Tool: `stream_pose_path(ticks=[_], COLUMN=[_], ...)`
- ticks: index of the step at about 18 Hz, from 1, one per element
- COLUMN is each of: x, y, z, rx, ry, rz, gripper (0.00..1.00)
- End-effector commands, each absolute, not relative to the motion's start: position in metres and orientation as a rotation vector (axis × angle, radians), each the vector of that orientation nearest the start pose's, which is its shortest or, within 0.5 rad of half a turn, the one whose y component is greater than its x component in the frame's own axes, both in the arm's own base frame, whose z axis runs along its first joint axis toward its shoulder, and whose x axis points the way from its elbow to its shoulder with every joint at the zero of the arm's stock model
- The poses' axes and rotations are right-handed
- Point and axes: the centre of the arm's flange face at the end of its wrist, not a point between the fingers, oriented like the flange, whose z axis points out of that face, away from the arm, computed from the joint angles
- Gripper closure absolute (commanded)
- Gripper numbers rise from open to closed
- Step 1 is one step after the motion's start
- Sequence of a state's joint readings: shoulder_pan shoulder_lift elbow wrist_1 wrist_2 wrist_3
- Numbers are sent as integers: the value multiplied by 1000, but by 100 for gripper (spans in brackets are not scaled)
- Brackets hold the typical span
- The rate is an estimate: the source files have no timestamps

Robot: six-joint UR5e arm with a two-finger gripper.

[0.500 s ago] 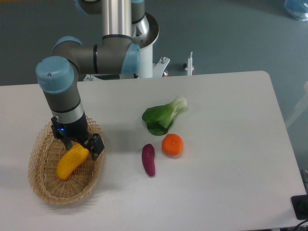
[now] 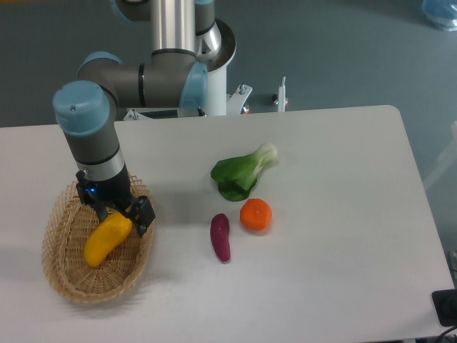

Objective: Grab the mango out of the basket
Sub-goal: 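Lower the gripper into the wicker basket over the yellow mango, then close the gripper around the yellow mango in the basket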

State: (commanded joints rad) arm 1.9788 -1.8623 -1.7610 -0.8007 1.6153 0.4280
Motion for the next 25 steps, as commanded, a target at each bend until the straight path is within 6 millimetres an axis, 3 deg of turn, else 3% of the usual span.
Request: stream_pose_path(ticks=[4,11,15,25], x=[-114,-87,-80,-75], y=[595,597,598,609], z=[315,271,257,224], rx=[-2897,-2967,-2990,-3027], ry=[-9,72,94,163], rz=[217,160,143,137], gripper=[0,0,0,0])
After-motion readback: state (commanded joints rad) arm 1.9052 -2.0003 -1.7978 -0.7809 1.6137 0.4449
